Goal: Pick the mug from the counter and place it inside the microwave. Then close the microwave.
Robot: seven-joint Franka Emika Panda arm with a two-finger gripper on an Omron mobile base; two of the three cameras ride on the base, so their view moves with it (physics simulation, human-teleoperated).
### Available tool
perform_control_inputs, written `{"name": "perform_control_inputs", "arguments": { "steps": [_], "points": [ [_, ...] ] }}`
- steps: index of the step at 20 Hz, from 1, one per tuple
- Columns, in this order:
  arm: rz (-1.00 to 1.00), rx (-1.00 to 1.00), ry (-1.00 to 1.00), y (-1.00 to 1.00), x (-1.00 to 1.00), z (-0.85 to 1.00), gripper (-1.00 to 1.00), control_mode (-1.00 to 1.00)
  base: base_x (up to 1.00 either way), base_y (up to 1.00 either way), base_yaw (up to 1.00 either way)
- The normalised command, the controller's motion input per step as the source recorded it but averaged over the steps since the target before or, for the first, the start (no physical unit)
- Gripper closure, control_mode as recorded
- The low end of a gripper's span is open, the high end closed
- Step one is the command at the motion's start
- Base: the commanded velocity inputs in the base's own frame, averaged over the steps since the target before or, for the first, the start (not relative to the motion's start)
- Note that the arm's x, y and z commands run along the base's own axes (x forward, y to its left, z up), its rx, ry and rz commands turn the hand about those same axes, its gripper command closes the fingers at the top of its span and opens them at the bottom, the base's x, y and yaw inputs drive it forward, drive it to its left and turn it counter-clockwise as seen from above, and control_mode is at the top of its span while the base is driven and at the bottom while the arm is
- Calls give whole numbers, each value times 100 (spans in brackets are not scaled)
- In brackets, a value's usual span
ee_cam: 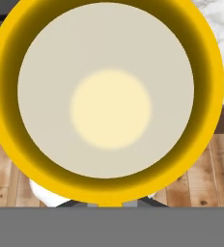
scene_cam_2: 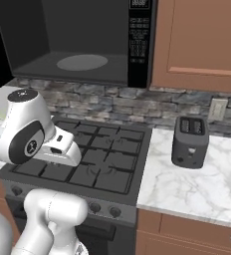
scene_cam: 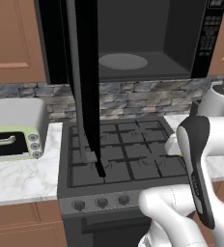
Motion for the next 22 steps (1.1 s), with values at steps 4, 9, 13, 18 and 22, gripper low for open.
{"name": "perform_control_inputs", "arguments": {
  "steps": [4,9,13,18,22],
  "points": [
    [0,0,0,0,0,0,100,100,0,0,-6],
    [0,0,0,0,0,0,100,100,0,0,0],
    [0,0,0,0,0,0,100,100,0,0,0],
    [0,0,0,0,0,0,100,-100,0,0,0],
    [0,0,0,0,0,0,100,-100,0,0,0]
  ]
}}
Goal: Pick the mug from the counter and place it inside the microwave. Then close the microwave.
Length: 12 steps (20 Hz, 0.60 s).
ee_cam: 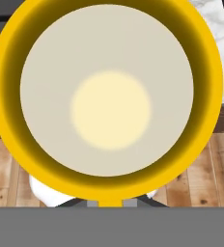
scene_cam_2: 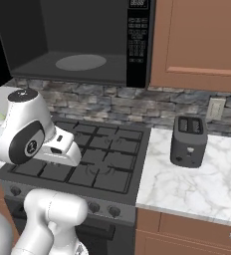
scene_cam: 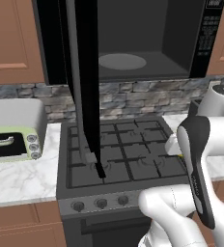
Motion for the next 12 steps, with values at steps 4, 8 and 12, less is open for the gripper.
{"name": "perform_control_inputs", "arguments": {
  "steps": [4,8,12],
  "points": [
    [0,0,0,0,0,0,100,-100,0,0,0],
    [0,0,0,0,0,0,100,-100,0,0,0],
    [0,0,0,0,0,0,100,-100,0,0,0]
  ]
}}
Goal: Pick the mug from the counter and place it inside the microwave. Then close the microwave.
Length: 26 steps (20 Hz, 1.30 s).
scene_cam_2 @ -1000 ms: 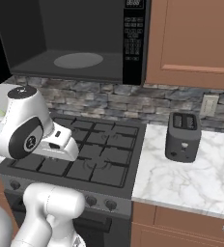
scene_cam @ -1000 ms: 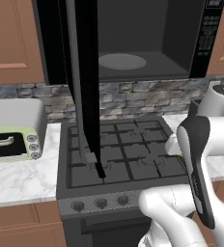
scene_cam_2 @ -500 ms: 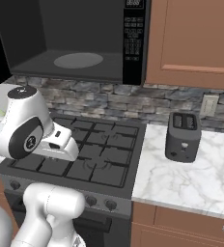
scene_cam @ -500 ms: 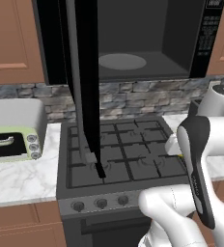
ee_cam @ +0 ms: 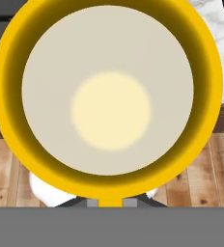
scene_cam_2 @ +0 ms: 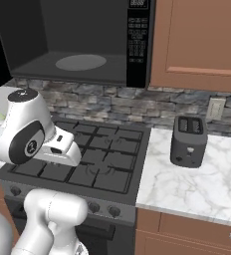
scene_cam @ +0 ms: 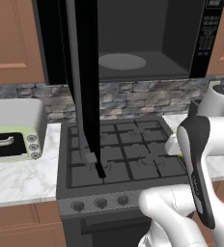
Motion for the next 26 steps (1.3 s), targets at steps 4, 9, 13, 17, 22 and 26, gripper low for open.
{"name": "perform_control_inputs", "arguments": {
  "steps": [4,9,13,17,22,26],
  "points": [
    [0,0,0,20,-5,6,100,-100,0,0,0],
    [3,0,-11,30,-3,53,100,-100,0,0,0],
    [5,1,-16,19,-1,77,100,-100,0,0,0],
    [3,2,-14,14,-1,63,100,-100,0,0,0],
    [3,0,-21,11,1,47,100,-100,0,0,0],
    [0,0,-22,0,35,9,100,-100,0,0,0]
  ]
}}
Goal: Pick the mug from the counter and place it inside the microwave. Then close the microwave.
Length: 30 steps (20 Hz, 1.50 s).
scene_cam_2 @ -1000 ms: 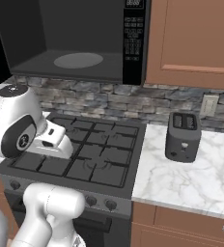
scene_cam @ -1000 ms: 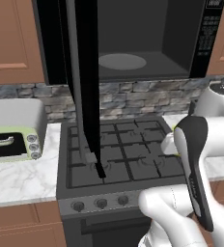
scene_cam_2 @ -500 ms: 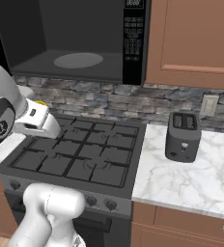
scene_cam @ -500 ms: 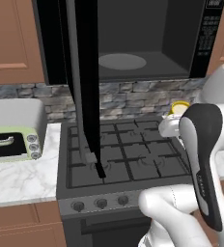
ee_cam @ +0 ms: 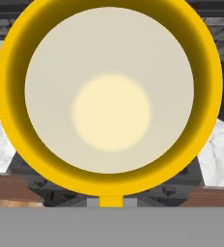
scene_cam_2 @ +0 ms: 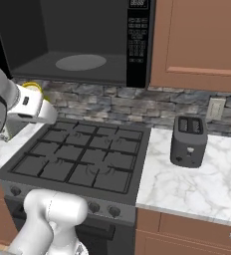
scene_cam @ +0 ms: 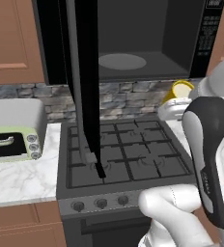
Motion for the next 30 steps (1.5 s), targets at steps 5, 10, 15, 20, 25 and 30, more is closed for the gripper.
{"name": "perform_control_inputs", "arguments": {
  "steps": [5,10,15,20,25,30],
  "points": [
    [0,0,-10,11,39,35,100,-100,0,0,0],
    [0,0,-6,14,6,61,100,-100,0,0,0],
    [0,0,0,3,16,19,100,-100,0,0,0],
    [0,0,0,0,40,0,100,-100,0,0,0],
    [0,0,0,0,34,8,100,-100,0,0,0],
    [0,0,0,0,47,0,100,-100,0,0,0]
  ]
}}
